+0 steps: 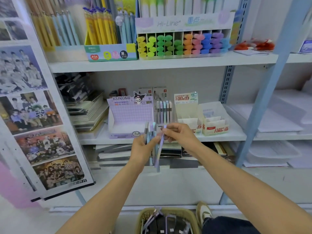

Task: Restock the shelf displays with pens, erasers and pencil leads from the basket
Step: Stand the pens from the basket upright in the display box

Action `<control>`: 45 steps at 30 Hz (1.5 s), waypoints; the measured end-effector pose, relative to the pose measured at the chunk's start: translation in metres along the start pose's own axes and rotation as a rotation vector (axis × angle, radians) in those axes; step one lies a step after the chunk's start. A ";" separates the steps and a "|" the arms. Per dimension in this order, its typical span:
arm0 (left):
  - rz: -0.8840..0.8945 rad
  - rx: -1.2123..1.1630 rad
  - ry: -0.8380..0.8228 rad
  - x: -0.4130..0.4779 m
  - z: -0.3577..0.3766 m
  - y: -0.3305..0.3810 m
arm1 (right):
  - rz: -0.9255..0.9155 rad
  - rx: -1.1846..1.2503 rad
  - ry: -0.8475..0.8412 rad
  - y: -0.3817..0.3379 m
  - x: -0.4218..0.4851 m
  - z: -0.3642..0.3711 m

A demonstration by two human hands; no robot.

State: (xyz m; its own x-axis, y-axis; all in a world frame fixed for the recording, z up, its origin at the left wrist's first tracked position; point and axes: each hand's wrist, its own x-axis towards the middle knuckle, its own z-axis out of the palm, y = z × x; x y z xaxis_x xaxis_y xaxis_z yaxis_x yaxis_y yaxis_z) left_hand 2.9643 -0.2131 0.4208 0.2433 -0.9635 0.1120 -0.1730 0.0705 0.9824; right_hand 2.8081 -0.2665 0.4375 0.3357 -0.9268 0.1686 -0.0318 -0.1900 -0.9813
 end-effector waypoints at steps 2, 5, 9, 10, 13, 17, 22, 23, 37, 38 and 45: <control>-0.014 -0.005 0.010 0.010 -0.005 0.003 | -0.057 0.050 0.090 -0.008 0.013 -0.011; 0.000 -0.040 0.021 0.024 -0.014 0.008 | -0.173 0.075 0.263 -0.024 0.037 -0.027; -0.023 -0.080 0.044 0.045 -0.021 0.011 | -0.277 0.022 0.383 -0.038 0.070 -0.036; -0.024 -0.085 0.048 0.050 -0.021 0.010 | -0.286 -0.018 0.382 -0.038 0.078 -0.035; -0.017 -0.128 0.031 0.062 -0.022 0.009 | -0.262 -0.189 0.334 -0.027 0.098 -0.028; -0.008 -0.146 0.039 0.075 -0.027 0.005 | -0.256 -0.381 0.265 -0.006 0.113 -0.019; -0.024 -0.206 0.030 0.085 -0.033 -0.002 | -0.280 -0.529 0.187 0.004 0.124 -0.019; -0.027 -0.213 0.027 0.086 -0.033 -0.003 | -0.275 -0.546 0.166 0.004 0.126 -0.020; -0.064 -0.220 0.060 0.087 -0.037 -0.004 | -0.342 -0.797 0.299 0.011 0.142 -0.005; -0.067 -0.218 0.067 0.087 -0.037 -0.003 | -0.316 -0.822 0.302 0.011 0.142 -0.005; -0.063 -0.209 0.097 0.077 -0.031 0.005 | -0.172 -0.361 0.049 -0.009 0.092 0.004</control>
State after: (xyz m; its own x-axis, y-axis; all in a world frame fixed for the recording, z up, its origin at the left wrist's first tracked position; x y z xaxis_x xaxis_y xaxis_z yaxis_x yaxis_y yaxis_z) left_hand 3.0113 -0.2789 0.4391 0.3397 -0.9390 0.0536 0.0437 0.0727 0.9964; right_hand 2.8435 -0.3486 0.4610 0.3197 -0.8844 0.3401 -0.3103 -0.4369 -0.8443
